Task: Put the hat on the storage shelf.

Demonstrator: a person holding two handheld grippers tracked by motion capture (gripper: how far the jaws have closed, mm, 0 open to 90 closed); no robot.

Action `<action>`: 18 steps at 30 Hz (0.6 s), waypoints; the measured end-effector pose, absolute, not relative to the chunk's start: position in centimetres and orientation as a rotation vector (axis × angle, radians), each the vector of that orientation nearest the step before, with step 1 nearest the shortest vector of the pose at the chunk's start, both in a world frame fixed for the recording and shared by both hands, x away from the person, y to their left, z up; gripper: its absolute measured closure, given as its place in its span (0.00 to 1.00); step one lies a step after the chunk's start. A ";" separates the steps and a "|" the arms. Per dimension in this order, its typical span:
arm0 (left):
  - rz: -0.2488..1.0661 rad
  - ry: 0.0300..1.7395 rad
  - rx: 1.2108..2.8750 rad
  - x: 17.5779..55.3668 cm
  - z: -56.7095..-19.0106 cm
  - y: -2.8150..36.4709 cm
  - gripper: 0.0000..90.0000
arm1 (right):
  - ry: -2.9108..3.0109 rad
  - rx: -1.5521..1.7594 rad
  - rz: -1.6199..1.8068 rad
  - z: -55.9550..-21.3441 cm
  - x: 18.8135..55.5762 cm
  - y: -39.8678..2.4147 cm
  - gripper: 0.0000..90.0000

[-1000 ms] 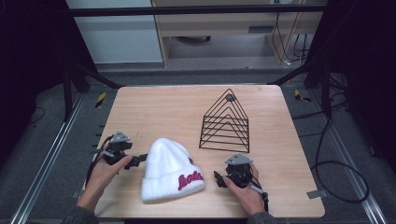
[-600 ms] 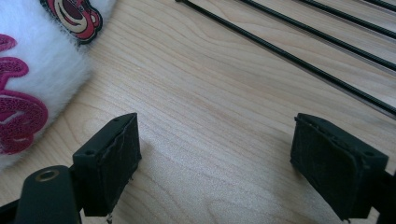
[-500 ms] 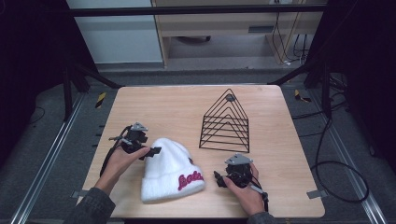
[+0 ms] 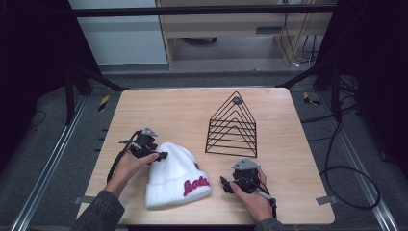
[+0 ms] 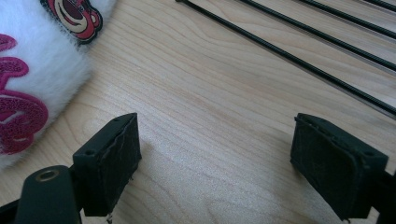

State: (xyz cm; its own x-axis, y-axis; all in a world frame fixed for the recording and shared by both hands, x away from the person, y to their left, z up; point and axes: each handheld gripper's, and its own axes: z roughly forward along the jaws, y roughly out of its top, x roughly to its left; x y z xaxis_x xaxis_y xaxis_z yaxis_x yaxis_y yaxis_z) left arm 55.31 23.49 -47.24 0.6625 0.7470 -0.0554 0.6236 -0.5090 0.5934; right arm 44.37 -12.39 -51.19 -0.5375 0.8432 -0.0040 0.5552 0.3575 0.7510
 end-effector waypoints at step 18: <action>0.281 1.099 2.295 54.8 -47.7 23.1 0.87 | 2.236 1.224 1.008 -51.2 44.3 -12.4 0.18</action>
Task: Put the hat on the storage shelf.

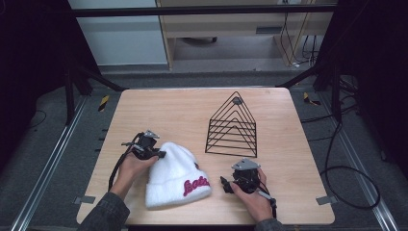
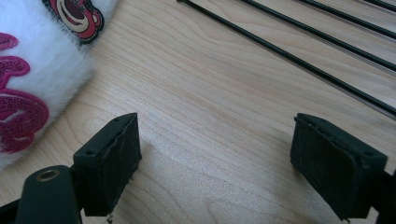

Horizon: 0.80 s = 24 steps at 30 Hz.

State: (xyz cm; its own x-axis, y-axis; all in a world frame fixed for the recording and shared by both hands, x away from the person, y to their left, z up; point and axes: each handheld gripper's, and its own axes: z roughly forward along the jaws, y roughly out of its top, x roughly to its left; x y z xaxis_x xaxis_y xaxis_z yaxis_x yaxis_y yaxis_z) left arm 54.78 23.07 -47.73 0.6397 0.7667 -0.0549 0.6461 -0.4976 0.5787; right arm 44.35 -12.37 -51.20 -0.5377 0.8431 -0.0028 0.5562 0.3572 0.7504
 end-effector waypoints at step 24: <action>0.500 0.870 2.170 48.9 -40.1 22.3 0.93 | 2.244 1.217 1.011 -51.2 44.3 -12.4 0.18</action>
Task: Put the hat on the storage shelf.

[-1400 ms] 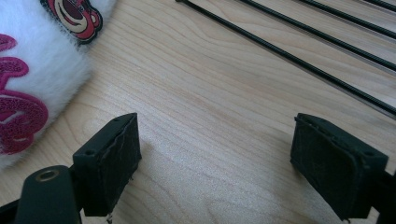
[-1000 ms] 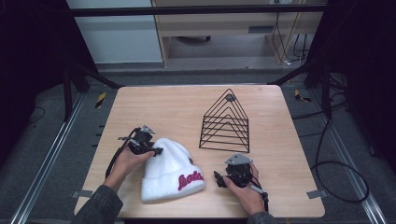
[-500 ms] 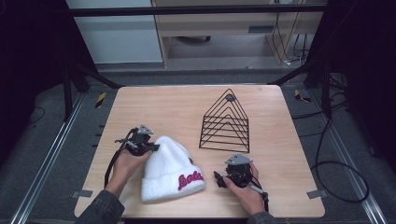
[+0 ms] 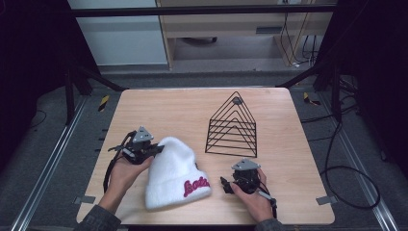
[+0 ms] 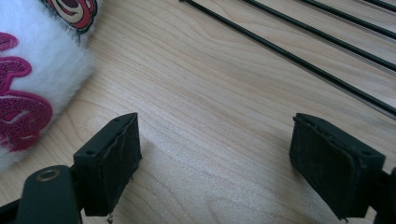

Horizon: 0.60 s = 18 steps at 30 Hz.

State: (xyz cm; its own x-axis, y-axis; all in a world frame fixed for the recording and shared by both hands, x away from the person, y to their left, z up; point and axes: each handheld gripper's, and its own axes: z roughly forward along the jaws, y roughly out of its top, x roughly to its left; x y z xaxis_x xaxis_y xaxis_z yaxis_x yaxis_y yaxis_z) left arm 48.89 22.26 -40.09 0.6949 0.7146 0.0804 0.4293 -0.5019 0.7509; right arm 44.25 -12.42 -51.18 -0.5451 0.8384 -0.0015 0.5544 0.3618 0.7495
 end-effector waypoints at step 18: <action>0.516 0.731 2.079 45.7 -35.3 21.6 0.94 | 2.246 1.208 1.011 -51.2 44.2 -12.5 0.19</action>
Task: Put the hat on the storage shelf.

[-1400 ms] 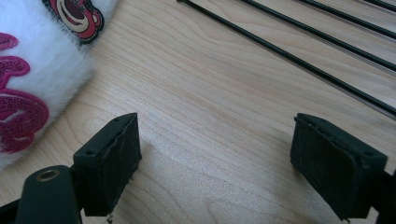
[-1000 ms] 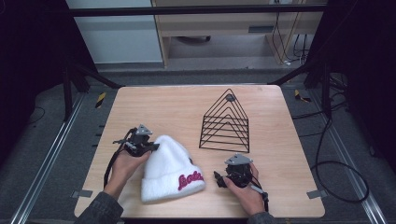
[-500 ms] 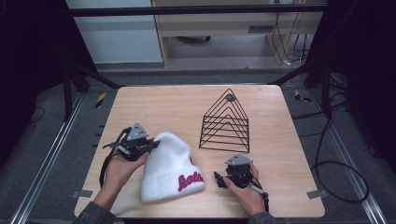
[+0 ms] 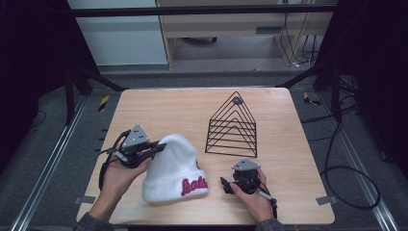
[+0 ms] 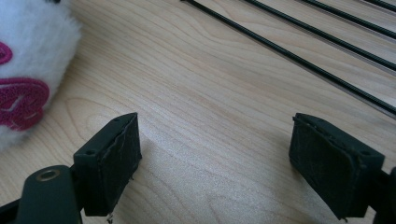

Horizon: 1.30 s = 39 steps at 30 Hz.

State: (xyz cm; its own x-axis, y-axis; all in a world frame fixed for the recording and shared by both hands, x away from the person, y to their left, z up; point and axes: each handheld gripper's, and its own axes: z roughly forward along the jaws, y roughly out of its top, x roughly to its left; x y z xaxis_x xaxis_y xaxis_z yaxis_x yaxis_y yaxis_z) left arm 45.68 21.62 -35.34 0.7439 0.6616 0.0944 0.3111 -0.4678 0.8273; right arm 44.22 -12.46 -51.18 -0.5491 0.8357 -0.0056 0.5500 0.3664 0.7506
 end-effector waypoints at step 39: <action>0.612 0.514 1.982 46.4 -21.9 19.2 0.94 | 2.207 1.229 1.032 -50.5 43.7 -12.7 0.21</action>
